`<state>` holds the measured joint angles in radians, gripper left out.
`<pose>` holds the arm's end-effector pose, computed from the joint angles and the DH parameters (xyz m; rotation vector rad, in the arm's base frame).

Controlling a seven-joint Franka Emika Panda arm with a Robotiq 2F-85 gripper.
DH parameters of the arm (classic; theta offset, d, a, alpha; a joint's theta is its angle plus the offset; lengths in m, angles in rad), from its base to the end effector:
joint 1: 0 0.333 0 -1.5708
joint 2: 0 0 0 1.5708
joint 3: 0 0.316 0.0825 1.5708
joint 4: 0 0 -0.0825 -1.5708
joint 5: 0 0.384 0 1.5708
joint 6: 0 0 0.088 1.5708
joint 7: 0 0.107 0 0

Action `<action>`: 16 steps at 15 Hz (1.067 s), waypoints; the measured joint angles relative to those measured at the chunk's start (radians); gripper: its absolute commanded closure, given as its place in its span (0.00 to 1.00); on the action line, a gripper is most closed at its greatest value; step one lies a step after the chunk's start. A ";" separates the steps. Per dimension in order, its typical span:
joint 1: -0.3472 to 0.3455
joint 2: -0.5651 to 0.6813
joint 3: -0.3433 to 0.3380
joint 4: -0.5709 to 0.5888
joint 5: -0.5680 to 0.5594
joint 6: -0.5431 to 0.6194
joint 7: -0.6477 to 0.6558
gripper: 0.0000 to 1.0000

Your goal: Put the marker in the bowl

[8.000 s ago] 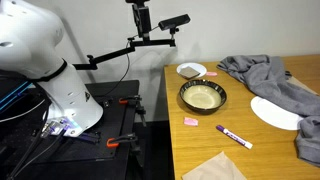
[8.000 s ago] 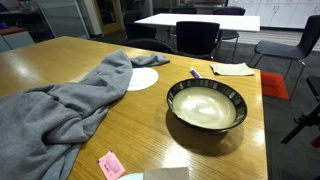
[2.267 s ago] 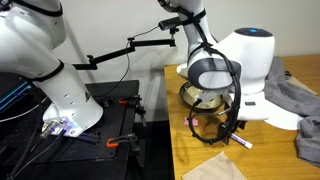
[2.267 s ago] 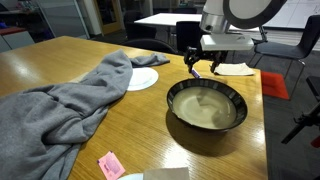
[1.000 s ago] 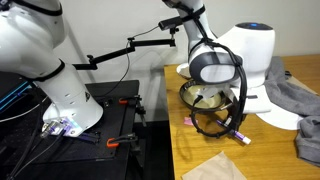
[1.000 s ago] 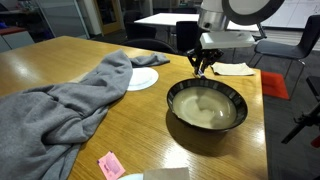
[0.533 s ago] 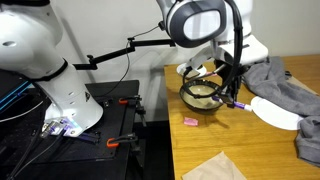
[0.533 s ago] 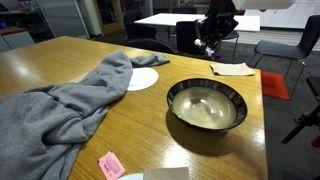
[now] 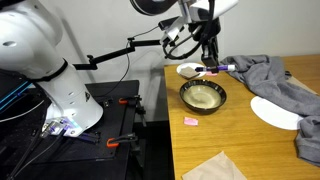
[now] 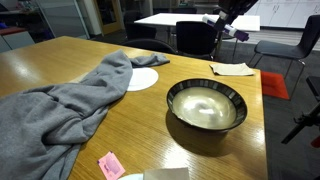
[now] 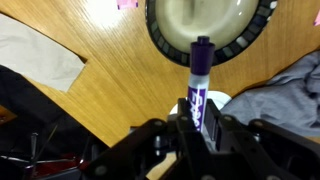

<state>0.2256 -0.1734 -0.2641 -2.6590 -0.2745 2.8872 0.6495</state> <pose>0.4477 0.0001 0.3372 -2.9585 0.6637 -0.6179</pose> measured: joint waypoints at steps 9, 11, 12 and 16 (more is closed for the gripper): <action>-0.035 -0.121 0.243 -0.116 0.393 -0.011 -0.307 0.95; -0.038 -0.111 0.260 -0.116 0.422 -0.011 -0.310 0.95; -0.044 -0.102 0.268 -0.116 0.428 -0.011 -0.309 0.95; -0.069 -0.039 0.296 -0.116 0.453 -0.011 -0.306 0.95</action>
<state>0.1569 -0.2125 0.0323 -2.7749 0.1789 2.8766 0.3432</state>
